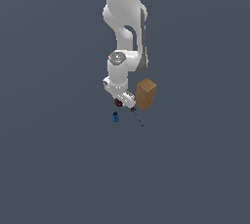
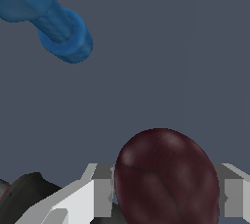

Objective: Pick up a designated object from a clutter of objects.

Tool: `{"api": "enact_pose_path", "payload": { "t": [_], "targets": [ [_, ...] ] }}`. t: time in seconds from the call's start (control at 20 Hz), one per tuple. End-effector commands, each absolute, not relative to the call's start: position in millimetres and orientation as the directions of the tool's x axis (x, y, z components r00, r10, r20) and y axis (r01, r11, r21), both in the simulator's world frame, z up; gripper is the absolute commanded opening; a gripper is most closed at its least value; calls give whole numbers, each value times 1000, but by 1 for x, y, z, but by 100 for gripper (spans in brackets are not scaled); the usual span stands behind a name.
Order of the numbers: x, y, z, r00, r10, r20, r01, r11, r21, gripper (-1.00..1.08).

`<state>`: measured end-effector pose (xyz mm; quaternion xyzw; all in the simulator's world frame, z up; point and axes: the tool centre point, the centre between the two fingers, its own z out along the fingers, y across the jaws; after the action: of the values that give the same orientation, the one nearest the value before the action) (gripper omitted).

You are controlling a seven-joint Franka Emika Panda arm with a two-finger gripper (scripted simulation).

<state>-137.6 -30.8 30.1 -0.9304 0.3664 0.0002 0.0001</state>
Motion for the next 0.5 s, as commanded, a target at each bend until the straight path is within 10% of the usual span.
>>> {"api": "enact_pose_path", "payload": {
  "t": [0.0, 0.45],
  "targets": [
    [-137, -29, 33, 732, -682, 0, -682, -732, -1, -100],
    [-139, -10, 63, 732, -682, 0, -682, -732, -1, -100]
  ]
}}
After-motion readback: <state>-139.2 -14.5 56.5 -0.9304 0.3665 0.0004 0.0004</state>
